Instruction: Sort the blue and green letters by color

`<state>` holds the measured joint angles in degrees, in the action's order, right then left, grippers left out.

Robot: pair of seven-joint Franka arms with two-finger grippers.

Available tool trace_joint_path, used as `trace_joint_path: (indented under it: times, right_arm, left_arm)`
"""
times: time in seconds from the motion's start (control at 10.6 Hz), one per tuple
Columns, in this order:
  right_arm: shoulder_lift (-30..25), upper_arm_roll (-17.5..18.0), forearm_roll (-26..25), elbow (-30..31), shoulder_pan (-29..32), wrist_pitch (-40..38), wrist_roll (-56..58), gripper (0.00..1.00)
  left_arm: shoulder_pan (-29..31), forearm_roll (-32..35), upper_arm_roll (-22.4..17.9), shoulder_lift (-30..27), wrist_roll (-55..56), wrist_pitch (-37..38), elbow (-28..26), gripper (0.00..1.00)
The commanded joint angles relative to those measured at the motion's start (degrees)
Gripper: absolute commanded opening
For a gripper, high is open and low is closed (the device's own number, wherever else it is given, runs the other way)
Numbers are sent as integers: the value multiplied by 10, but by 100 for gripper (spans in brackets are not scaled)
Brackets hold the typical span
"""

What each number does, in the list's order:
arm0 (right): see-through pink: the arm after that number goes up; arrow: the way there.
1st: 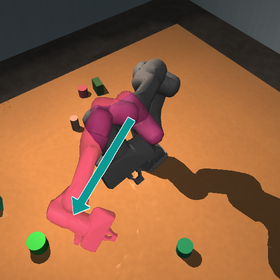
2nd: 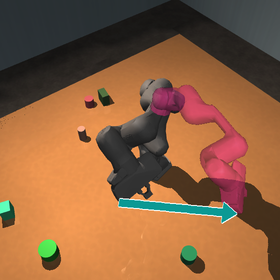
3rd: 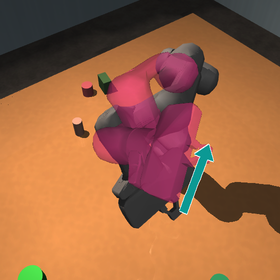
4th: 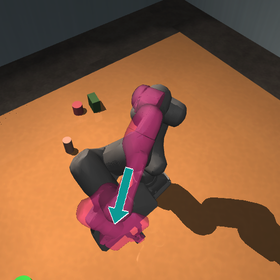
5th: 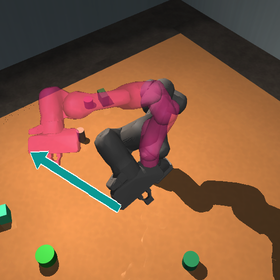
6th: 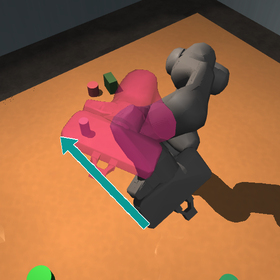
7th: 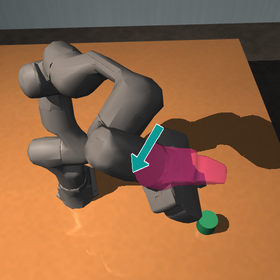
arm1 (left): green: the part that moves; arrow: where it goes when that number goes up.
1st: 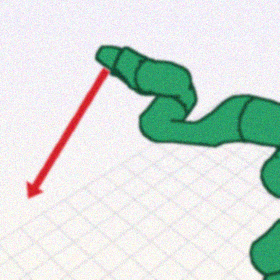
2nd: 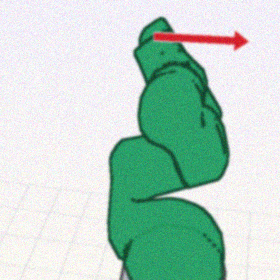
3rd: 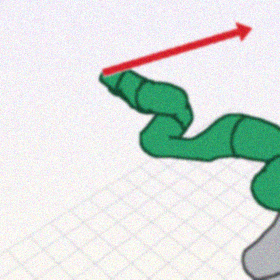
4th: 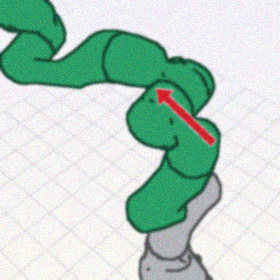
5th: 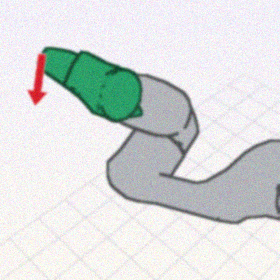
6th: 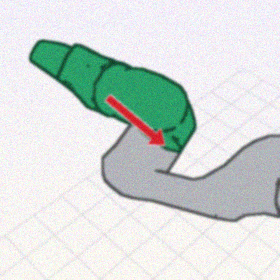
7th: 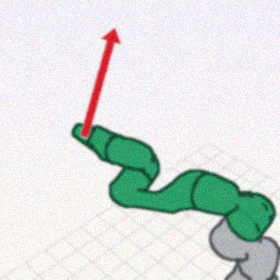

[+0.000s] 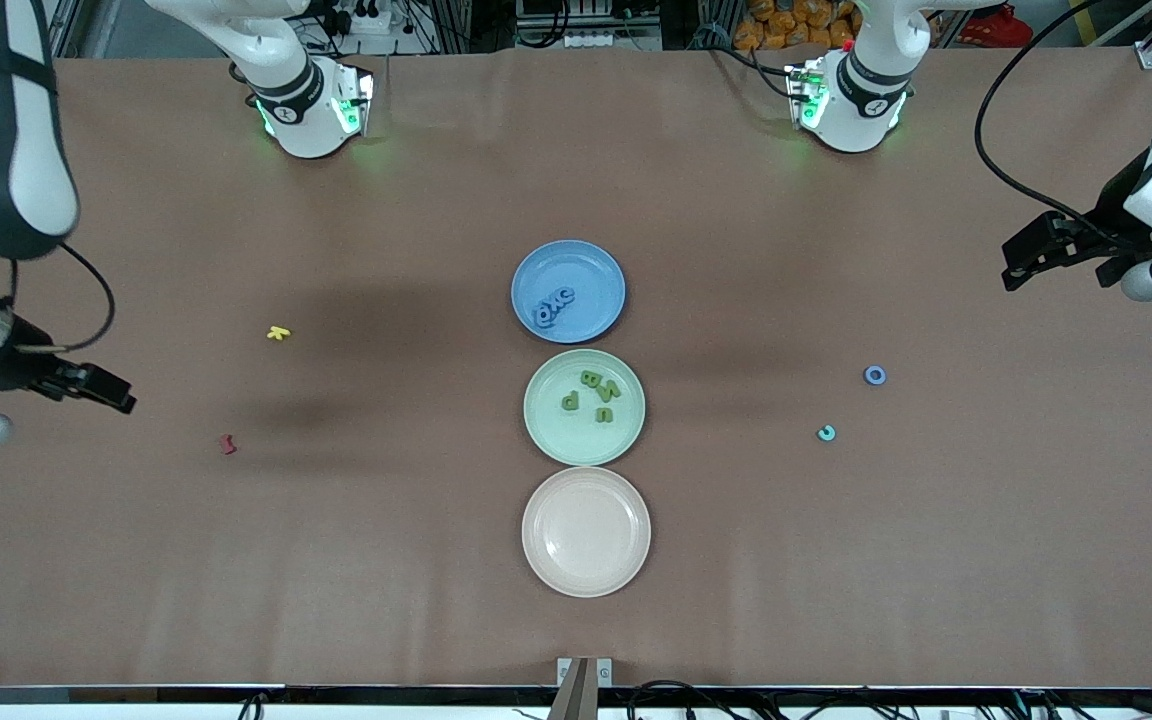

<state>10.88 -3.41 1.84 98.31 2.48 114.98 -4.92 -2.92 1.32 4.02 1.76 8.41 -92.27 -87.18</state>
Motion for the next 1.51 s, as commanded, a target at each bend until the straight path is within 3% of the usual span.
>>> trace_joint_path:
  times: [0.0, 0.38, 0.75, 1.41]
  right_arm:
    - [-19, 2, -7, -91, 2, -123, 4, 100]
    - [-74, -29, -5, -121, -30, -194, 0, 100]
    - [-96, -29, -1, -155, -33, -258, -4, 100]
    - [-100, -29, 3, -145, -33, -266, -4, 100]
  left_arm:
    - [4, -14, -1, -10, -7, 6, -3, 100]
    - [5, -13, 2, -15, -8, 31, 0, 100]
    - [3, -10, 9, -15, -8, 43, 13, 100]
    - [8, -8, 6, -12, -13, 60, 25, 100]
